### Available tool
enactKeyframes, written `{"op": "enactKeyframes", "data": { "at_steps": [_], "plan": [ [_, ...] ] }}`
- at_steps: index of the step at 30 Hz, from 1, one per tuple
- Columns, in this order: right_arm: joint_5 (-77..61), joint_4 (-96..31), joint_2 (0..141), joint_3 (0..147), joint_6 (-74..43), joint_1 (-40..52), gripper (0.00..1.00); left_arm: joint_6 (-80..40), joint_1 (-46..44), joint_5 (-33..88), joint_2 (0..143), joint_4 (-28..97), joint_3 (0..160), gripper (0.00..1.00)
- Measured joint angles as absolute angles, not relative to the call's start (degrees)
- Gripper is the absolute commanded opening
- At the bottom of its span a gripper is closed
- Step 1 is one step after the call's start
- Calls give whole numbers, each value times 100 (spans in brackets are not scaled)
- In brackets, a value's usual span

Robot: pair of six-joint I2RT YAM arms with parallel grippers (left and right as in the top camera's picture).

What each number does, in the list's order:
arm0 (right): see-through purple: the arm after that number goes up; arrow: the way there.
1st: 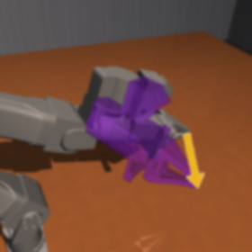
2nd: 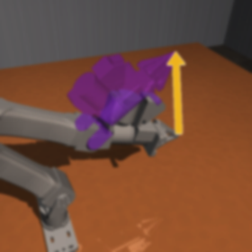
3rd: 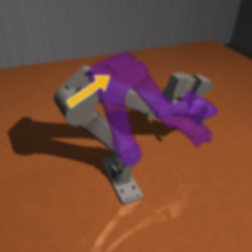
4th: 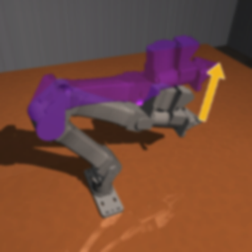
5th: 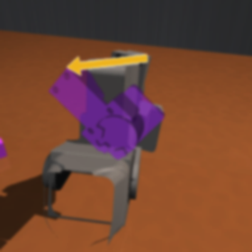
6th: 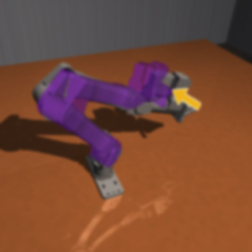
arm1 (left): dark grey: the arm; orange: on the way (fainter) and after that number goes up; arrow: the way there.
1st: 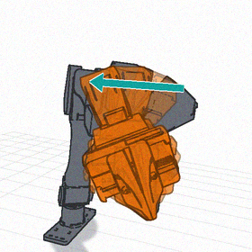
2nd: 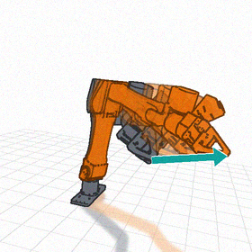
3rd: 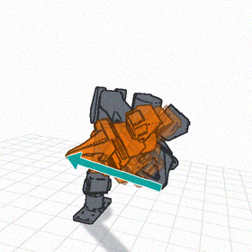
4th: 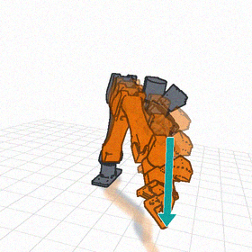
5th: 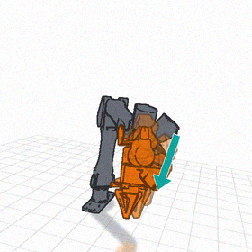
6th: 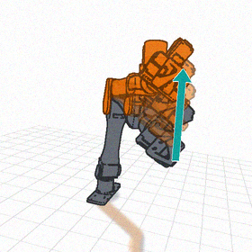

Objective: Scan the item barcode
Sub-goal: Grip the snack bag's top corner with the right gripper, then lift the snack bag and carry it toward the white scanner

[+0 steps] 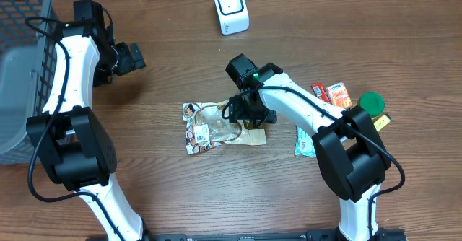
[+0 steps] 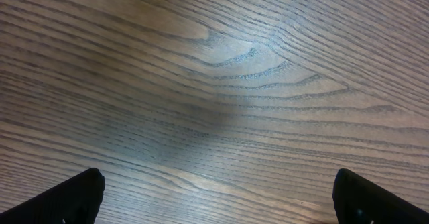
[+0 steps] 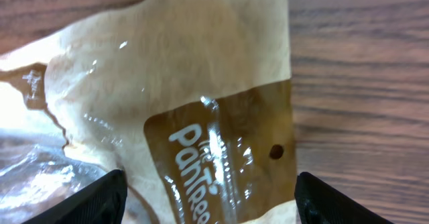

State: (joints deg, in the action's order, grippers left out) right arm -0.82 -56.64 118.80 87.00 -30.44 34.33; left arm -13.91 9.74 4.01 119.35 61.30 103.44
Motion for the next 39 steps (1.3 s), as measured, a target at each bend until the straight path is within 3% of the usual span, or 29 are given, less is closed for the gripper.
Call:
{"op": "enactKeyframes", "data": {
  "at_steps": [6, 14, 18, 20, 21, 29, 39],
  "plan": [
    [69, -5601, 11880, 8667, -3046, 3474, 80, -1391, 974, 401, 11935, 6128, 10344, 100],
    [21, -5159, 11878, 8313, -3114, 3767, 61, -1391, 974, 401, 11935, 6130, 10344, 100],
    [-51, -5214, 11878, 8302, -3083, 3802, 33, -1391, 974, 401, 11935, 6130, 10344, 100],
    [-115, -5393, 11878, 8333, -3068, 3778, 9, -1391, 974, 401, 11935, 6130, 10344, 100],
    [-167, -5502, 11878, 8374, -3081, 3747, 4, -1391, 974, 401, 11935, 6128, 10344, 100],
    [-237, -5999, 11622, 8886, -2799, 3284, 4, -1391, 974, 401, 11935, 6130, 10344, 100],
    [-279, -5999, 10097, 9056, -2558, 3203, 4, -1391, 974, 401, 11935, 6130, 10344, 100]
  ]
}}
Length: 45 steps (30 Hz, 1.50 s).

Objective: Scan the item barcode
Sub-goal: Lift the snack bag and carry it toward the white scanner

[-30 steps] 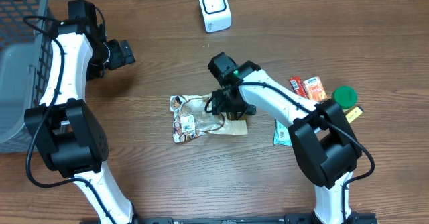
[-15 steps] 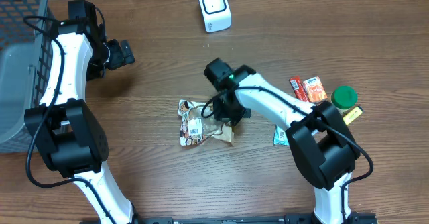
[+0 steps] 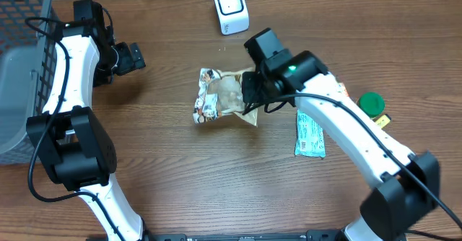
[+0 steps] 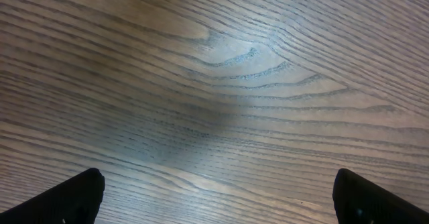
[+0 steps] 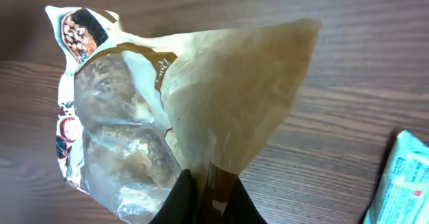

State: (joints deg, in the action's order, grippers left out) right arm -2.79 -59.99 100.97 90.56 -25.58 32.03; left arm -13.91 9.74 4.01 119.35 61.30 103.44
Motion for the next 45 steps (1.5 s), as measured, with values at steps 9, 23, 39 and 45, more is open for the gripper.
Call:
{"op": "enactKeyframes", "data": {
  "at_steps": [9, 23, 39, 45],
  "plan": [
    [-279, -5918, 10051, 9076, -2545, 3203, 4, -1391, 974, 401, 11935, 6130, 10344, 100],
    [154, -5428, 10169, 10007, -1317, 3201, 4, -1391, 974, 401, 11935, 6128, 10344, 100],
    [1708, -2213, 10484, 11518, 1975, 3201, 4, -1391, 974, 401, 11935, 6130, 10344, 100],
    [2209, -554, 11489, 11518, 2630, 3203, 4, -1391, 974, 401, 11935, 6128, 10344, 100]
  ]
}}
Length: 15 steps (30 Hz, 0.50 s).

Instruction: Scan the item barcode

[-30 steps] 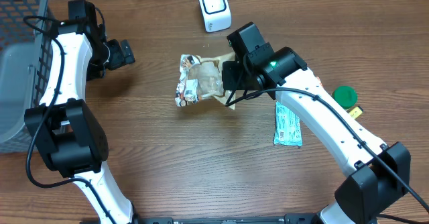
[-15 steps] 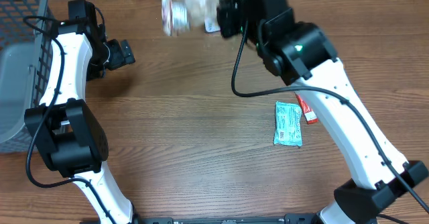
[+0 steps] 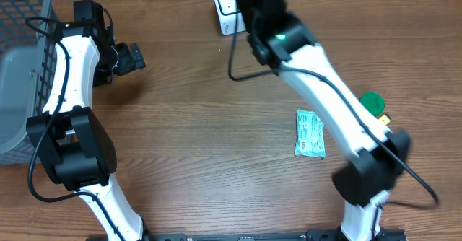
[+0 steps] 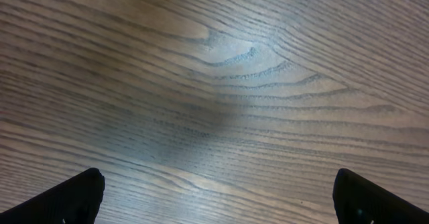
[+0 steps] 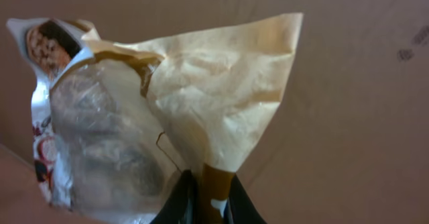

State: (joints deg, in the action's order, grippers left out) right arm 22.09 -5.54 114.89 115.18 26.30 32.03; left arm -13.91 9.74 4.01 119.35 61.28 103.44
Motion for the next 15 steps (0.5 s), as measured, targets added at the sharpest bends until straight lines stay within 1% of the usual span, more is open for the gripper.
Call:
{"op": "enactKeyframes", "data": {
  "at_steps": [6, 9, 14, 15],
  "plan": [
    [2963, 1219, 12776, 11515, 3120, 3188, 4, -1391, 974, 399, 11935, 6128, 10344, 100],
    [3267, 2078, 13402, 11511, 3686, 3181, 4, -1391, 974, 401, 11935, 6128, 10346, 100],
    [3656, 3181, 14293, 11502, 4759, 3072, 4, -1391, 974, 401, 11935, 6130, 10346, 100],
    [3686, 3223, 14335, 11502, 4825, 3055, 4, -1391, 974, 401, 11935, 6128, 10344, 100]
  ]
}}
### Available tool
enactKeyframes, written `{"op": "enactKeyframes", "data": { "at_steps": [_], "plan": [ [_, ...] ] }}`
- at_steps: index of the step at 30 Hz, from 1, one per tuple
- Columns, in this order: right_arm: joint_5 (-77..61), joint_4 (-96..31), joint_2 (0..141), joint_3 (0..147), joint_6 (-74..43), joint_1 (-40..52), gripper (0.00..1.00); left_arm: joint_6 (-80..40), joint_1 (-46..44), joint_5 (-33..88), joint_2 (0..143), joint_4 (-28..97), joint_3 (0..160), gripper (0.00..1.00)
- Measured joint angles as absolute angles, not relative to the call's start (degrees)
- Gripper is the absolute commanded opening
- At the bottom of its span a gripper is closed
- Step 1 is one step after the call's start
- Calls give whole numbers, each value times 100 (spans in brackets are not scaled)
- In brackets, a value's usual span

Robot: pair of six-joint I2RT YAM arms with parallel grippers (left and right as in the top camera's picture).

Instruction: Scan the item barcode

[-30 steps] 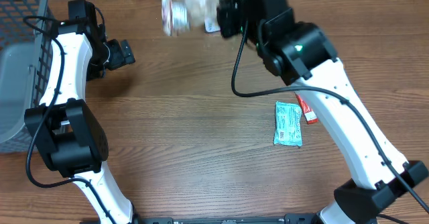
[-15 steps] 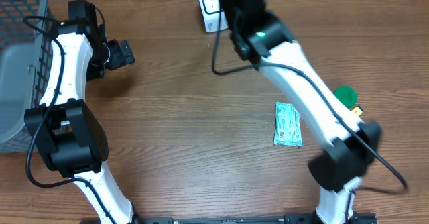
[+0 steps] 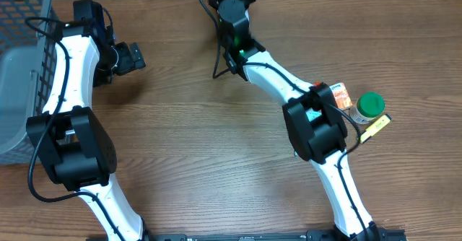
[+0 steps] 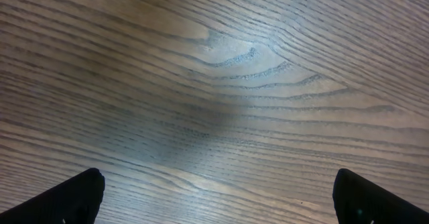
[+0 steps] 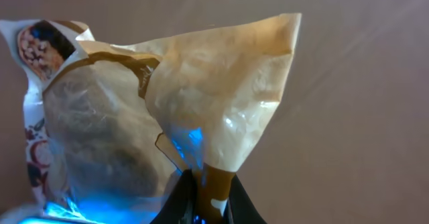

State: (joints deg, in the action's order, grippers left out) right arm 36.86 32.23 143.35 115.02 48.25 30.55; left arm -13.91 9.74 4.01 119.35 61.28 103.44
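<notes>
The item is a snack bag [image 5: 120,117], part clear, part tan paper, with a printed strip on its left edge. My right gripper [image 5: 208,184] is shut on the bag's brown corner, and the bag hangs in front of a plain brown surface. Blue light glows on the bag's lower part. In the overhead view the right gripper reaches to the table's back edge, hiding the bag. Only a sliver of the white scanner shows beside it. My left gripper [image 4: 220,192] is open over bare wood, far left [image 3: 133,57].
A grey mesh basket [image 3: 22,24] stands at the left edge. At the right lie an orange packet [image 3: 339,95], a green-lidded jar [image 3: 370,105] and a yellow item [image 3: 375,125]. The right arm [image 3: 289,82] spans from the front right to the back middle.
The right arm has reached farther toward the back edge with the bag still held. Blue light now falls on the bag's lower part. The left arm has not moved.
The bag lay flat in the middle of the table with my right gripper open over its brown corner. Then the gripper was shut on that corner, the bag lifted nearer the scanner. Then it hung at the scanner by the back edge, and now blue light is on it.
</notes>
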Motion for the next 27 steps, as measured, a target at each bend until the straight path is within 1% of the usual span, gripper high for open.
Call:
{"op": "enactKeyframes", "data": {
  "at_steps": [3, 8, 16, 19, 24, 27],
  "plan": [
    [3841, 3548, 14588, 11498, 5111, 2908, 4, -1391, 974, 401, 11935, 6130, 10346, 100],
    [3990, 3601, 14630, 11500, 5168, 2687, 4, -1391, 974, 401, 11935, 6130, 10346, 100],
    [4086, 3299, 14630, 11500, 5166, 2788, 4, -1391, 974, 401, 11935, 6128, 10346, 100],
    [4121, 3509, 14630, 11498, 5221, 2873, 4, -1391, 974, 401, 11935, 6128, 10344, 100],
    [4313, 4381, 14630, 11502, 5524, 2945, 4, -1391, 974, 401, 11935, 6128, 10346, 100],
    [4486, 4484, 14630, 11502, 5640, 2945, 4, -1391, 974, 401, 11935, 6130, 10344, 100]
  ]
}}
